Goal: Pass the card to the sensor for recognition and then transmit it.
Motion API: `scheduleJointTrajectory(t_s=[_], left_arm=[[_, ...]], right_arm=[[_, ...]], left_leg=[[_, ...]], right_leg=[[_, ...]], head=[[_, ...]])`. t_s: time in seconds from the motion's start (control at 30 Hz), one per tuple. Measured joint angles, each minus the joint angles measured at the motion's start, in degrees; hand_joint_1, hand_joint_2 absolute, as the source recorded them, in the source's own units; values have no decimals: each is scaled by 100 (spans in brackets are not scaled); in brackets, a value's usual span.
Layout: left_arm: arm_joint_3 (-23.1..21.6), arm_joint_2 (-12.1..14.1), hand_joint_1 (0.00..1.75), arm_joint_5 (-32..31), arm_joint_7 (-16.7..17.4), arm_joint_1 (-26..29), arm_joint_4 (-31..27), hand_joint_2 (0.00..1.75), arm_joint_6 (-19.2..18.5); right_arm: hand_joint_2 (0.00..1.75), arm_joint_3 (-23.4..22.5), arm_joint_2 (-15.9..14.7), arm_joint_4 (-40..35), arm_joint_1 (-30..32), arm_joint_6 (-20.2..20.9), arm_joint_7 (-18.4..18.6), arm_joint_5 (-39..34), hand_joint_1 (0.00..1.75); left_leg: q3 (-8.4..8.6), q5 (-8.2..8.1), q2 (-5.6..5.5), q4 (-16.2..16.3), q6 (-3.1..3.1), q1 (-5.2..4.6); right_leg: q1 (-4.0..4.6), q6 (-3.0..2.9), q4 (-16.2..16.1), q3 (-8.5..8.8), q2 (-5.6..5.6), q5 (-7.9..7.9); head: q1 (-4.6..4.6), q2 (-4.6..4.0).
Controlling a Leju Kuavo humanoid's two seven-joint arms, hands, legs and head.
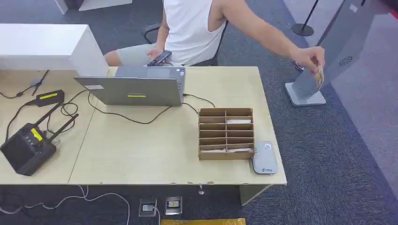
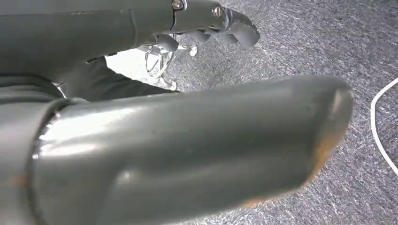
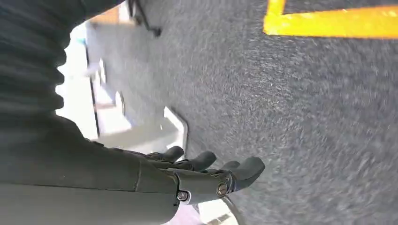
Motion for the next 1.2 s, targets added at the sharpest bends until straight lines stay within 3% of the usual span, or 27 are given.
scheduleJointTrajectory(t_s=[0.13, 0.33, 0.6, 0.77, 1.0, 1.2], left_arm=[[0, 0, 0, 15, 2, 2, 0, 0, 24], [0, -2, 0, 17, -2, 1, 0, 0, 35], [0, 2, 0, -28, -133, 10, 0, 0, 37], [0, 4, 0, -26, -201, 9, 0, 0, 42], [0, 15, 0, -9, -256, 9, 0, 0, 44], [0, 42, 0, 54, -264, 4, 0, 0, 35]], right_arm=[[175, -349, -294, 0, -183, -646, -151, -733, 0], [175, -1029, -1085, -28, -796, -1311, -596, -1272, 0], [175, -1654, -2340, -210, -1989, -1480, -1428, -1442, 0], [175, -1745, -2845, -383, -2996, -1474, -1825, -1276, 0], [175, -1702, -3163, -658, -4412, -1491, -2227, -1200, 0], [175, -1348, -3096, -976, -5339, -1309, -2772, -1176, 0]], left_leg=[[0, 0, 2, 0, 1, -9], [-1, 9, 6, 2, 14, -26], [-14, 19, 5, 2, 30, -47], [-19, 30, -6, 2, 46, -60], [-27, 33, -30, 2, 51, -58], [-43, 35, -30, 1, 53, -60]], right_leg=[[-11, 6, 0, -1, 0, 4], [-28, 22, -1, -2, 1, 14], [-49, 39, 1, -8, -2, 26], [-60, 44, 3, -12, -13, 29], [-58, 44, 4, -12, -34, 29], [-59, 45, 10, -18, -36, 30]], head=[[-2, 0], [0, 0], [2, 0], [-7, 0], [4, 0], [-4, 0]])
